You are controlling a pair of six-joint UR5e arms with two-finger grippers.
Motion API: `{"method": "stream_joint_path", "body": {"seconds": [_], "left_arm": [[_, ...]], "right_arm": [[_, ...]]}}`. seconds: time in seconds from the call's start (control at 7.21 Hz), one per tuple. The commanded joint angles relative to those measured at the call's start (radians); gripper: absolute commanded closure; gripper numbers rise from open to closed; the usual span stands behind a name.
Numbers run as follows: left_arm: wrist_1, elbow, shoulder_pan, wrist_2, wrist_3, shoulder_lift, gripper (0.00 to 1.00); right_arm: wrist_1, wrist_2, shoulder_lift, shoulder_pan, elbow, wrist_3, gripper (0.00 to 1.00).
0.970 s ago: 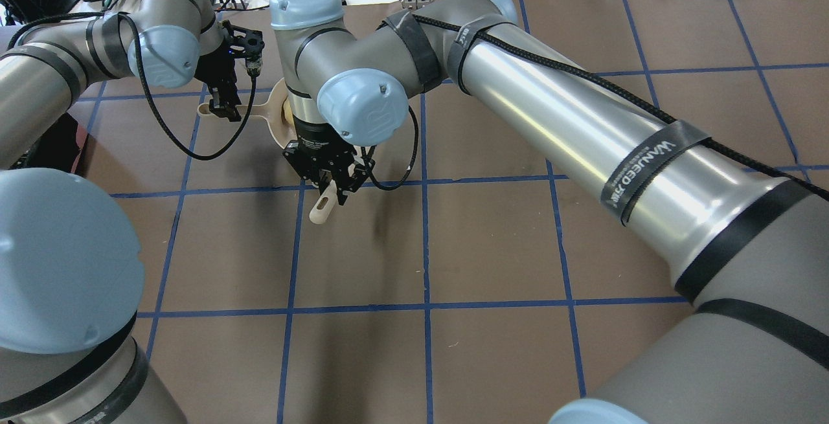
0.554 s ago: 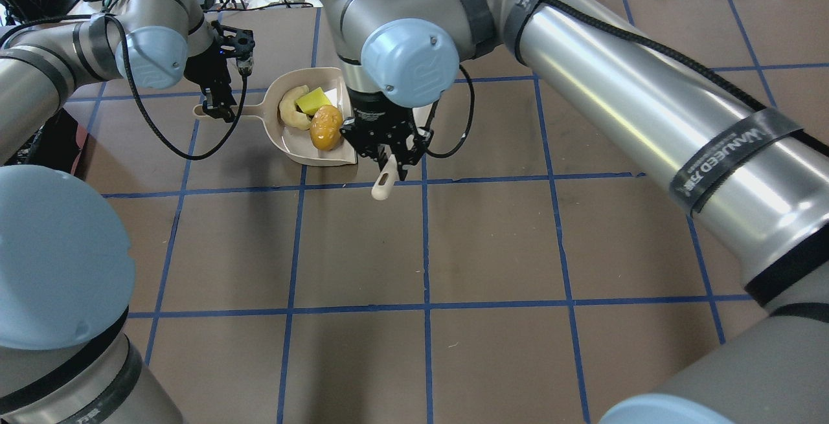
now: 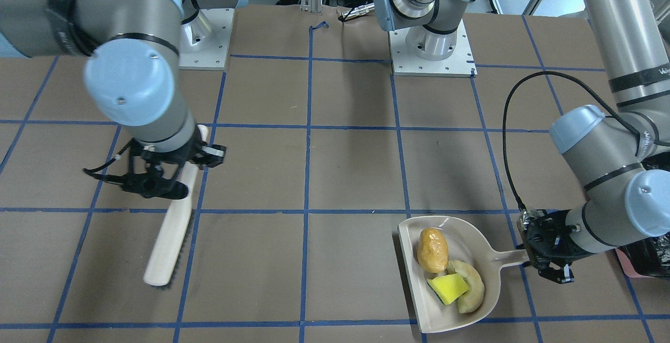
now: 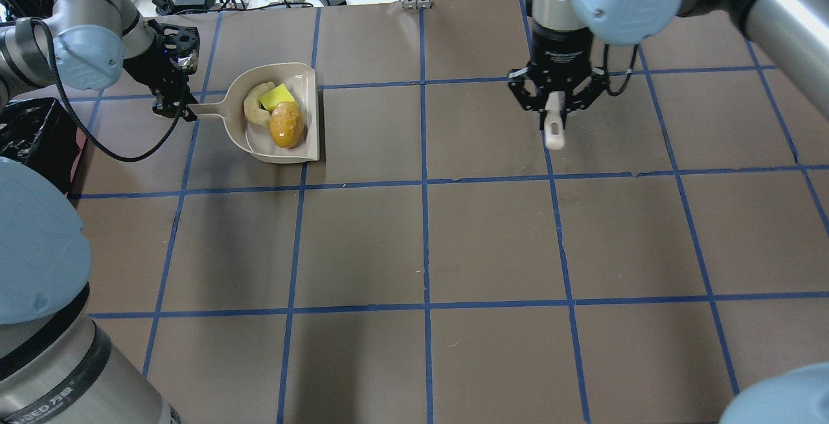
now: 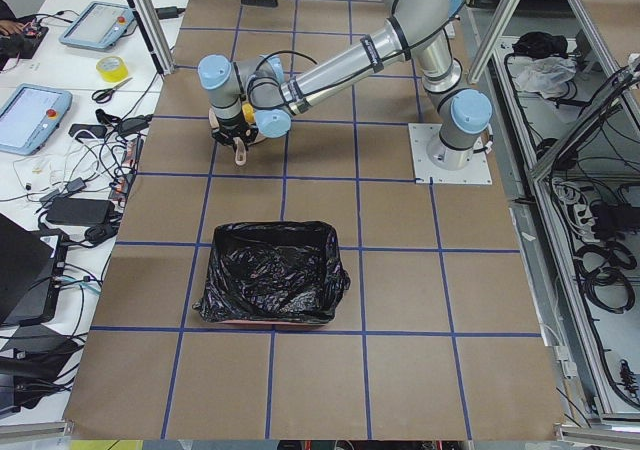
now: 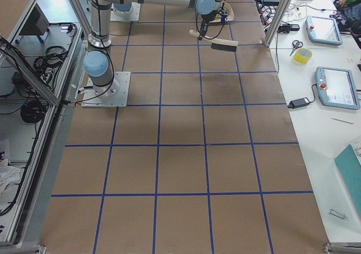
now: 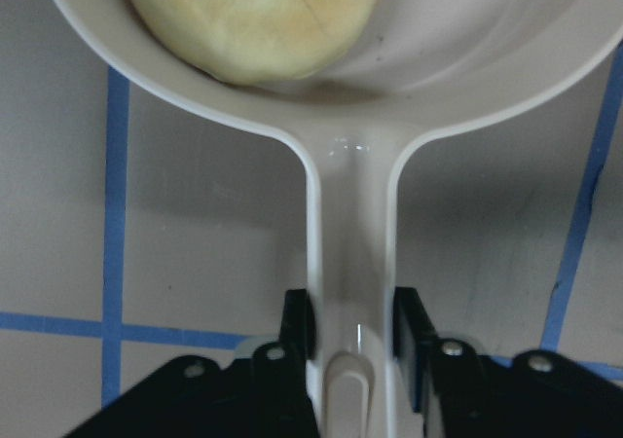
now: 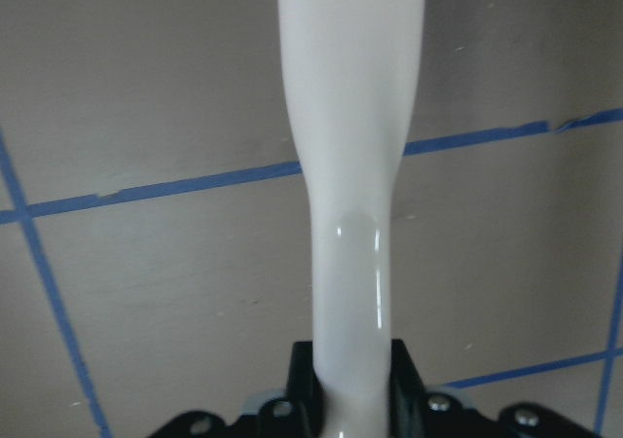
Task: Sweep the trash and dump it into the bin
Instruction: 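Lift the dustpan toward the bin with the left gripper while the right returns the brush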
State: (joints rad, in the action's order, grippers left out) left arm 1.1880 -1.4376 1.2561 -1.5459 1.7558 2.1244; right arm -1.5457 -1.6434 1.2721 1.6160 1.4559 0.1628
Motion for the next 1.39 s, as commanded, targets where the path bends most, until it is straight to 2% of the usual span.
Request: {"method": "stream_joint_path", "body": {"seconds": [0.0,0.14,0.28,0.42,0.69,0.97,1.25], "left_arm": [[0.036,0.012,-0.056,0.012,0.077,-0.011,1.0],[0.059,0.02,-0.087,0.013,0.103,-0.024,1.0],[0.106,0.04,-0.121,0.033,0.132,-0.041,1.0],[0.196,0.086,-0.164,0.055,0.142,-0.056,1.0],[0.385,0.242,-0.275,0.059,0.21,-0.054,1.0],[0.473,0.371,-0.418,0.049,0.353,-0.021,1.0],[0.489,0.448,-0.513,-0.003,0.465,0.0,1.0]], "right_arm": [[-0.087,-0.015,0.045,-0.19,0.061,-0.283,1.0],[-0.14,-0.004,0.047,-0.25,0.095,-0.375,1.0],[-0.239,-0.004,0.047,-0.289,0.142,-0.457,1.0],[-0.316,-0.003,0.047,-0.309,0.197,-0.5,1.0],[-0.471,-0.001,0.032,-0.349,0.289,-0.568,1.0],[-0.478,-0.001,-0.006,-0.366,0.3,-0.536,1.0],[-0.465,0.001,-0.025,-0.366,0.296,-0.462,1.0]]}}
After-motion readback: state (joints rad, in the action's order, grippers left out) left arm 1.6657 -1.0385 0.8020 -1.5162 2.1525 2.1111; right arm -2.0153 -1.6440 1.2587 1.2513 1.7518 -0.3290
